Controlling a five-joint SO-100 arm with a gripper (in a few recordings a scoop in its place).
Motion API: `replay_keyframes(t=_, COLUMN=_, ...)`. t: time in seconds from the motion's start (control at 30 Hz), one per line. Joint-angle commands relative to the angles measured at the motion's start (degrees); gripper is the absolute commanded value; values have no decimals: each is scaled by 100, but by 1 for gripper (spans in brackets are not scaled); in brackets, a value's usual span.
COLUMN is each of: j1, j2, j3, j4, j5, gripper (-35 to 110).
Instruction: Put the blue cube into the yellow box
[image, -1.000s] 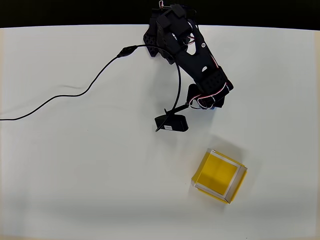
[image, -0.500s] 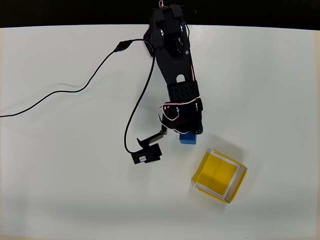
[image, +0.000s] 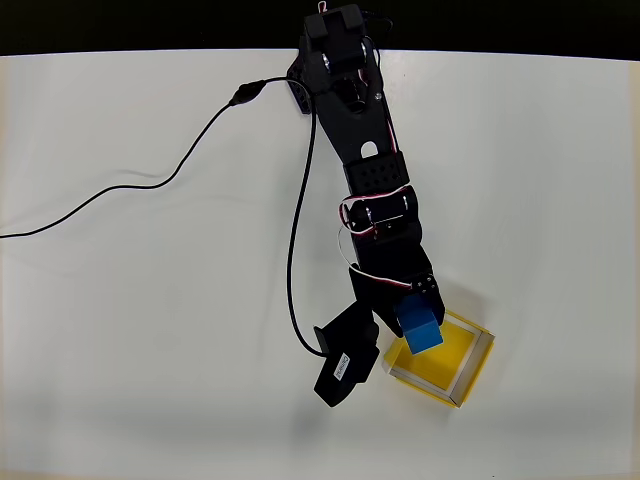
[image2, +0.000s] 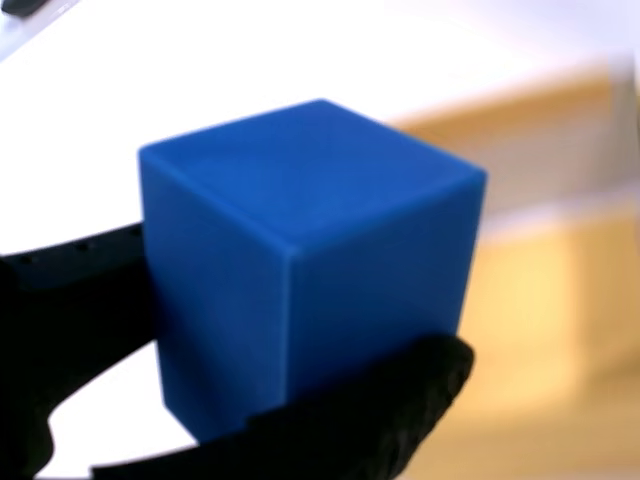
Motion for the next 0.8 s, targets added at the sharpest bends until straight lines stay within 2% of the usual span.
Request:
replay_keyframes(t=0.0, j1=-176, j2=-62, j3=-229, j4=-932, j5=-334, gripper=22)
replay_keyframes(t=0.27, j1=-70, j2=-1354, j3=-721, j4=-1986, j5=-554, gripper=22)
replay_keyframes(t=0.77, j1=-167, j2=-2769, j3=-1863, j4=-2514, j5=-422, gripper=22)
